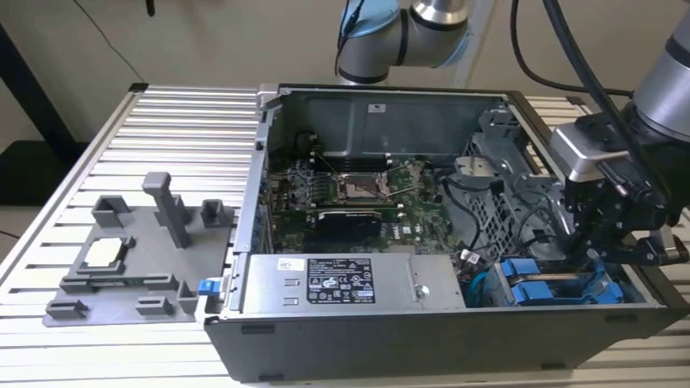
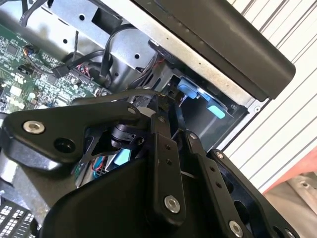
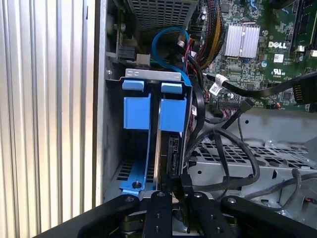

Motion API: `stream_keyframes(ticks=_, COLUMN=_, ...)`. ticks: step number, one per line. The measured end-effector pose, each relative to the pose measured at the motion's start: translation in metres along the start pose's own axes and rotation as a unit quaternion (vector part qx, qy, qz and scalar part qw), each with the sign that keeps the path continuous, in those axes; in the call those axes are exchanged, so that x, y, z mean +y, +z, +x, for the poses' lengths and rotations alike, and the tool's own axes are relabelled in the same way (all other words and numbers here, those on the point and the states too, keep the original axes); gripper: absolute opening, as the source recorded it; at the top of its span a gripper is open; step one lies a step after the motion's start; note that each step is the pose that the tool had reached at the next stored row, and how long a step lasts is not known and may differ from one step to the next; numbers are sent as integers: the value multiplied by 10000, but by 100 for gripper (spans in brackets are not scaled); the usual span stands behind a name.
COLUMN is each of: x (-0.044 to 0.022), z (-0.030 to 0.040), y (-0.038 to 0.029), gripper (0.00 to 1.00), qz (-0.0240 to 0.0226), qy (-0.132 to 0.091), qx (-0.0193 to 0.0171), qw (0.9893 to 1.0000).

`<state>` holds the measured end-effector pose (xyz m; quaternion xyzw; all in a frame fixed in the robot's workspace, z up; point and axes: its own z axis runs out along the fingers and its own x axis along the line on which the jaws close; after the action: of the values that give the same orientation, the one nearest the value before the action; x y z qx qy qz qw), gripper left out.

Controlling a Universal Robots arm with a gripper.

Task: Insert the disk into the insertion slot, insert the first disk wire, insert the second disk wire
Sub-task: 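Insert the first disk wire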

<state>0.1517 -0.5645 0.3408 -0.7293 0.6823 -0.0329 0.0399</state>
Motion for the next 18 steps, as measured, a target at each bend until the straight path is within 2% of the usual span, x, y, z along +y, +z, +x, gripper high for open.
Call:
stream_keyframes(ticks=3, x=-6, z=-1, y=-50, gripper=19, qz=-36, qy=16, qx=0, qw=10000)
stream_keyframes(ticks=8, x=-11, z=1, y=-51, gripper=19, qz=-40, qy=58, qx=-9, qw=10000)
stream_keyframes(ticks=10, x=-11, z=16, y=-51, gripper=19, qz=-38, qy=67, qx=-45, qw=10000)
stream_keyframes(ticks=12, x=-10, z=43, y=-51, gripper=19, qz=-33, qy=76, qx=-128, qw=9999)
stream_keyframes(ticks=15, x=-7, z=83, y=-50, gripper=19, qz=-28, qy=92, qx=-210, qw=9997)
stream_keyframes(ticks=18, x=-6, z=86, y=-43, gripper=19, qz=-26, qy=105, qx=-225, qw=9997)
